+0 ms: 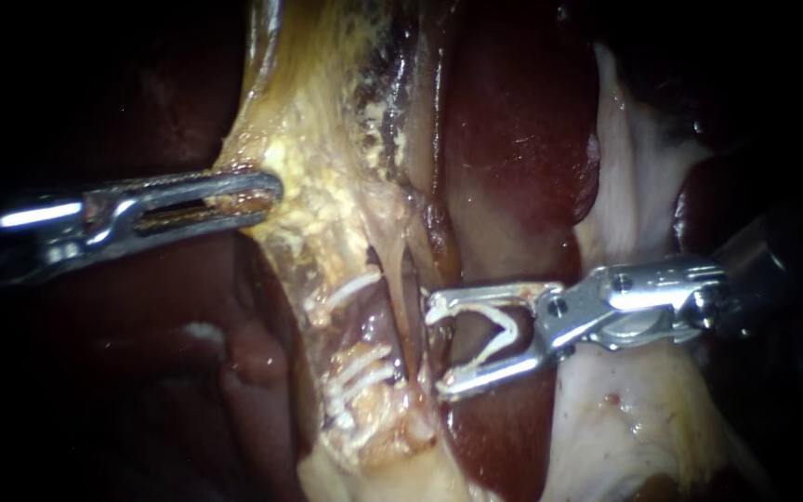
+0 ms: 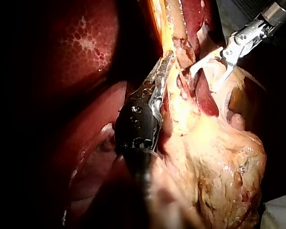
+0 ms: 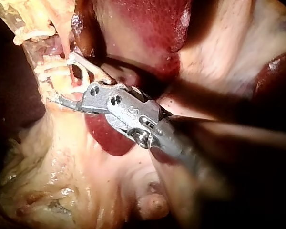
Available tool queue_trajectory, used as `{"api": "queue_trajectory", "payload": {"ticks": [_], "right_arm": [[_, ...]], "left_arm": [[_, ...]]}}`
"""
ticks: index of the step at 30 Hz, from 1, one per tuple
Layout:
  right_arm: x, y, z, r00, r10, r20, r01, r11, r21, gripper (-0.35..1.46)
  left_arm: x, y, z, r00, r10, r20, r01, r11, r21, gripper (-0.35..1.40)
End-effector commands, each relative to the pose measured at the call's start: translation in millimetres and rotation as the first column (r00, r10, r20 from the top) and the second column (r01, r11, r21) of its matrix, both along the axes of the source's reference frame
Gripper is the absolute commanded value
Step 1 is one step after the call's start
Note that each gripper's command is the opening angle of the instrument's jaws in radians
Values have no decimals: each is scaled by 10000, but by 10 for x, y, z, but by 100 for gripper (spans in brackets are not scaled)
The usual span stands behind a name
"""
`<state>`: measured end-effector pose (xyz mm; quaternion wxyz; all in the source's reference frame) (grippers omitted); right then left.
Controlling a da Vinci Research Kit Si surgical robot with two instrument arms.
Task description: Clipping first clip right tube
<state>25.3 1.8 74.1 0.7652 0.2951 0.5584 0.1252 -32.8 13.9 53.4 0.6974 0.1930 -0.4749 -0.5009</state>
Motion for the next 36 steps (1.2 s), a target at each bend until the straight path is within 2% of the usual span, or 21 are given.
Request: {"api": "queue_trajectory", "payload": {"ticks": [1,5,10,18,27,36], "right_arm": [[0,0,2,10000,14,22,-14,10000,10,60],[2,3,10,10000,23,75,-23,10000,47,60],[4,2,20,9994,-152,316,152,9999,-16,60],[18,-8,39,9992,-143,365,141,9999,44,60],[34,-23,50,9981,-598,156,593,9978,279,59],[32,-33,49,9920,-1240,-225,1251,9904,588,53]], "left_arm": [[0,0,-3,10000,-4,-16,3,10000,-46,-35],[0,-3,-9,10000,-49,-15,49,10000,-50,-35],[0,-4,-12,10000,-64,-26,63,10000,-50,-35],[-1,-5,-12,10000,-68,-30,68,10000,-52,-35],[-2,-5,-11,10000,-72,-33,72,10000,-56,-35],[-1,-5,-9,10000,-62,-27,62,10000,-61,-35]]}}
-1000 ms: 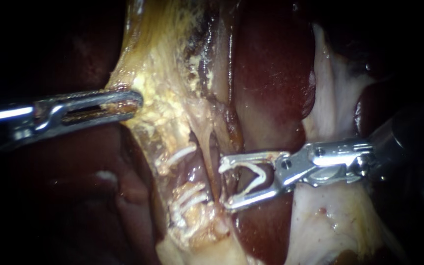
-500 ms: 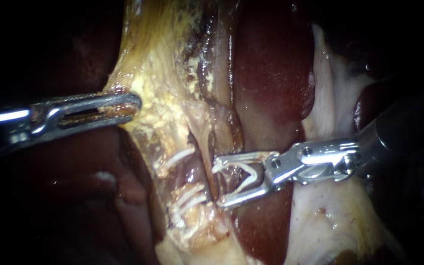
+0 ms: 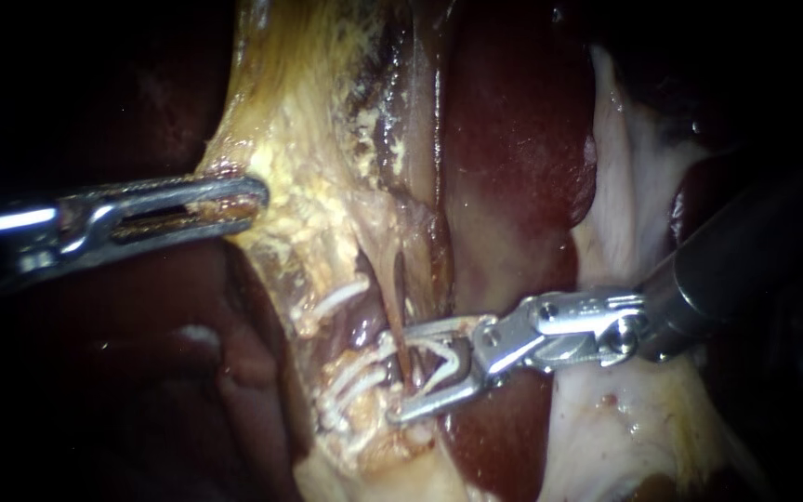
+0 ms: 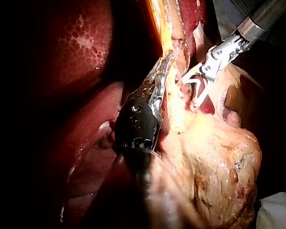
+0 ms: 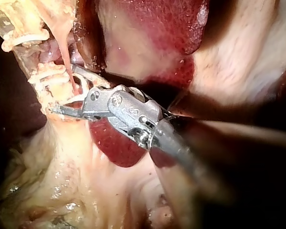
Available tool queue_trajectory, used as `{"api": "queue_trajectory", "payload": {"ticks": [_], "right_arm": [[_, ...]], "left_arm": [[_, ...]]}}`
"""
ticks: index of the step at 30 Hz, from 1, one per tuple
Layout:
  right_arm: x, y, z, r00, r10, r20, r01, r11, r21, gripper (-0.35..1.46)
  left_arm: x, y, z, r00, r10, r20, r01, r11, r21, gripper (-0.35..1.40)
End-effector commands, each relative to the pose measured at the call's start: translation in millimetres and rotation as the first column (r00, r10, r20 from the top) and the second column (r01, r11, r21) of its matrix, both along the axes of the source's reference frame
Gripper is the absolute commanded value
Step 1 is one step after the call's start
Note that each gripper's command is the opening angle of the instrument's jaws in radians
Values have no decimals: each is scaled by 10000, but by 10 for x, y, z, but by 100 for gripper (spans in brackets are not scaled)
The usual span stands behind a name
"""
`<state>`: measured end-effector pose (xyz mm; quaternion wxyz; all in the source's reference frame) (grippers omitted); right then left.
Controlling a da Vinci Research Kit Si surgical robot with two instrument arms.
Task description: Clipping first clip right tube
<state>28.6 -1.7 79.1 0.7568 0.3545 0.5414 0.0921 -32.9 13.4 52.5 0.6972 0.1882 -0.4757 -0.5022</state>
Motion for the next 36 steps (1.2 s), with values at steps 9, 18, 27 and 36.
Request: {"api": "queue_trajectory", "payload": {"ticks": [9,18,27,36], "right_arm": [[9,-12,8,9990,-432,-150,435,9989,176,48],[14,-12,9,9987,-486,-142,490,9984,273,45],[14,-7,10,9992,-390,-55,392,9986,367,27],[9,2,5,9999,19,133,-23,9996,281,-32]], "left_arm": [[0,1,4,10000,9,13,-9,10000,-8,-35],[0,1,4,10000,8,13,-8,10000,-9,-35],[0,1,4,10000,8,13,-8,10000,-9,-35],[0,1,5,10000,8,13,-8,10000,-9,-35]]}}
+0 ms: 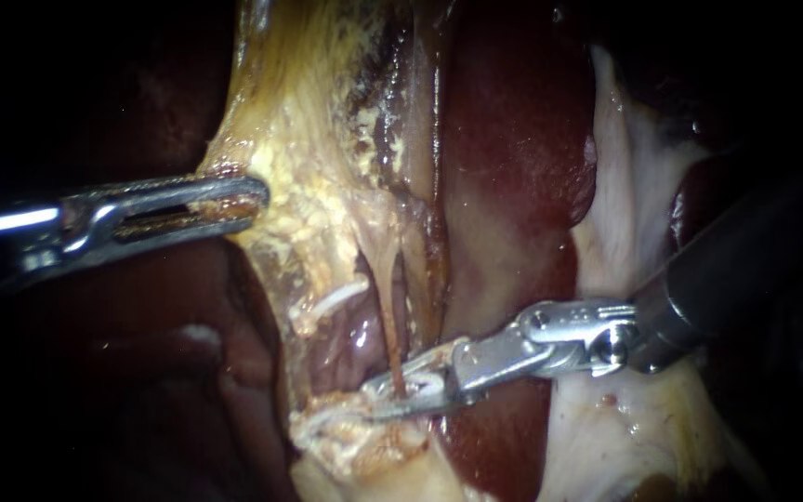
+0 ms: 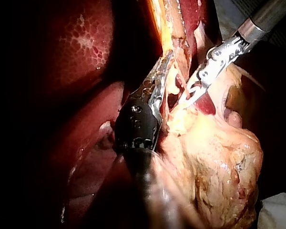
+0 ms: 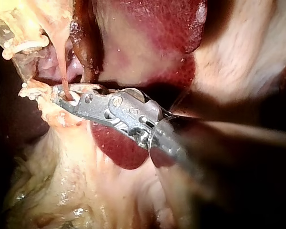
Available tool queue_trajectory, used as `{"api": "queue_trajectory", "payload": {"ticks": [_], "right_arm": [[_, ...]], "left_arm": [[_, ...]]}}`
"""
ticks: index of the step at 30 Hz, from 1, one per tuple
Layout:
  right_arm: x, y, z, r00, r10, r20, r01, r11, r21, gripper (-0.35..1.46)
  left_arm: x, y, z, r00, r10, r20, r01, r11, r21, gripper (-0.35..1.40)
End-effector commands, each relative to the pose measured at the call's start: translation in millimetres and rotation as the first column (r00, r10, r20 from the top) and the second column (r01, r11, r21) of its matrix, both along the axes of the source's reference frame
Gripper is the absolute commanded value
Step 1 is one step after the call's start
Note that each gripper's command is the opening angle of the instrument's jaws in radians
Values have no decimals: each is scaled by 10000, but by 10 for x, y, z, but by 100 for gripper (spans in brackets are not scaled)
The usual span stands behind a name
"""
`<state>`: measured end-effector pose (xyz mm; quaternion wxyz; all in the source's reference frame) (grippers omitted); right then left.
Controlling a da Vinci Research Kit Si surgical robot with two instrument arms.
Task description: Clipping first clip right tube
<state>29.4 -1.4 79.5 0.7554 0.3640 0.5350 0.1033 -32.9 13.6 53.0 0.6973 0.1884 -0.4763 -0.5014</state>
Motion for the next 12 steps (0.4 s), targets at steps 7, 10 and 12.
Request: {"api": "queue_trajectory", "payload": {"ticks": [7,10,12], "right_arm": [[0,-3,2,10000,-13,-15,13,10000,-20,-35],[0,-3,2,10000,-13,-15,13,10000,-20,-35],[0,-3,2,10000,-13,-15,13,10000,-20,-35]], "left_arm": [[1,1,2,10000,-1,1,1,10000,1,-35],[1,1,2,10000,-1,1,1,10000,1,-35],[0,1,2,10000,-1,0,1,10000,1,-35]]}}
